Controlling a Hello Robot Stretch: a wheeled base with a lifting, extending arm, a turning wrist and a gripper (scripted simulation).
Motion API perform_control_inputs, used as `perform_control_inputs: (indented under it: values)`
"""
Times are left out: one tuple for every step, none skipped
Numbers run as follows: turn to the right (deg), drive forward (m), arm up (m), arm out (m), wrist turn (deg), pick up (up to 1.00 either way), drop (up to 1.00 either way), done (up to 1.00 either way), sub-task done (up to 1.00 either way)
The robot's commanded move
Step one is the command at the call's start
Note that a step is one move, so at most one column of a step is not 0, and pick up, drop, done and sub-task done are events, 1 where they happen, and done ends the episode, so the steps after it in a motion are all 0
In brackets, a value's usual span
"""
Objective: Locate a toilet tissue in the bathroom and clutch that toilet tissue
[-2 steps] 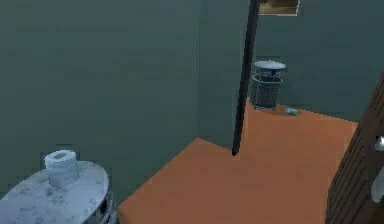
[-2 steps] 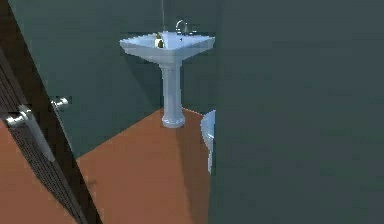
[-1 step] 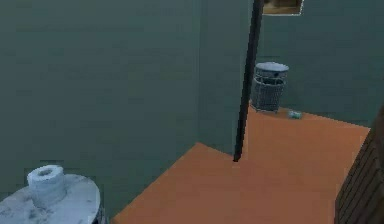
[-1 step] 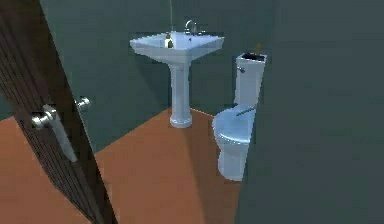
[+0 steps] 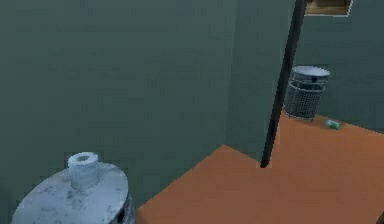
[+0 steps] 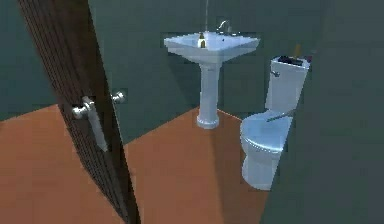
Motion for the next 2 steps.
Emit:
perform_control_inputs:
  values:
    - [0.0, 0.35, 0.00, 0.00, 0.0, 0.00, 0.00, 0.00, 0.00]
    - [-45.0, 0.00, 0.00, 0.00, 0.0, 0.00, 0.00, 0.00, 0.00]
